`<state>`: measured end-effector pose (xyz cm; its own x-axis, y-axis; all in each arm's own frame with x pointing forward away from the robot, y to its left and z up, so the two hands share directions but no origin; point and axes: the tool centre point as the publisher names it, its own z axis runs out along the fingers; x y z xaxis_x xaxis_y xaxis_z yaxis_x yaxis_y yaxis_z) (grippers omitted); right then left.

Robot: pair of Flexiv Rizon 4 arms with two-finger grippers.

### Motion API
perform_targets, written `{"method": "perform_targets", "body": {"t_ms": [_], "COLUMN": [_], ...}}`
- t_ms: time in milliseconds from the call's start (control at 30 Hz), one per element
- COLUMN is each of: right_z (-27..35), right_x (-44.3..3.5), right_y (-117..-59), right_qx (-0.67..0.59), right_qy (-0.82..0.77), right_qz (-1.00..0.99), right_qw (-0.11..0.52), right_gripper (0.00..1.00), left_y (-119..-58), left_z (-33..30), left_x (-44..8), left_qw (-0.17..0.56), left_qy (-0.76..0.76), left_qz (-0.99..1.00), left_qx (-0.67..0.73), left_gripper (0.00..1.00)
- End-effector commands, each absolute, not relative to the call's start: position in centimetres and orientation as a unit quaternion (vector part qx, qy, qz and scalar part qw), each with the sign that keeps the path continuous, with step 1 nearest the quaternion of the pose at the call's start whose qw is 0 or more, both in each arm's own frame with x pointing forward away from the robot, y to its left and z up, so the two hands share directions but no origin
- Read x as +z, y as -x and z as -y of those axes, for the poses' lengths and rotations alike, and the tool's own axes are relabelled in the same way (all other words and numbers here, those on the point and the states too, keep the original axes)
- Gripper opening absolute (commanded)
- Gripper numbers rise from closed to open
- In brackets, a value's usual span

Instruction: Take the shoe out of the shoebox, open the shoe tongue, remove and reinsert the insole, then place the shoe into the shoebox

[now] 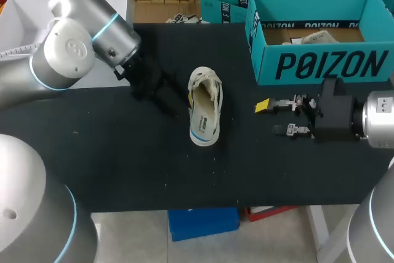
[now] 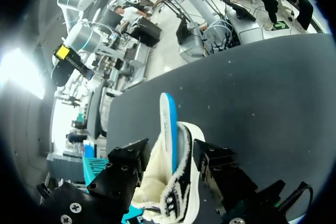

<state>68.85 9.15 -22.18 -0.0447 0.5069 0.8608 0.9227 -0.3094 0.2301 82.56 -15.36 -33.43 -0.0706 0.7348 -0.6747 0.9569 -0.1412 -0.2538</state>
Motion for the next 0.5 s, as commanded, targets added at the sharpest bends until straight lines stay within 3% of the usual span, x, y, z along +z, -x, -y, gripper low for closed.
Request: {"method": "perform_targets", "body": {"t_ms": [33,500], "right_z": [-9.2,-9.2], "right_x": [-22.2,-22.2], "right_y": [-68.9,-68.9], "right_qx": [-0.474,-0.474], "right_qy": [0.656,0.656], "right_qz": [0.545,0.545], "right_qw": [0.219,0.219], "right_gripper": [1.0,1.0], "left_y": [-82.1,-82.4], "left_z": [16.6,18.4], "left_x": [-34.3,-36.5], "left_qw": [0.154,0.145], "left_qy": [-0.663,-0.663], "left_qz": [-0.638,-0.646], "left_qx": [-0.361,-0.35], "left_gripper": [0.44,0.45]}}
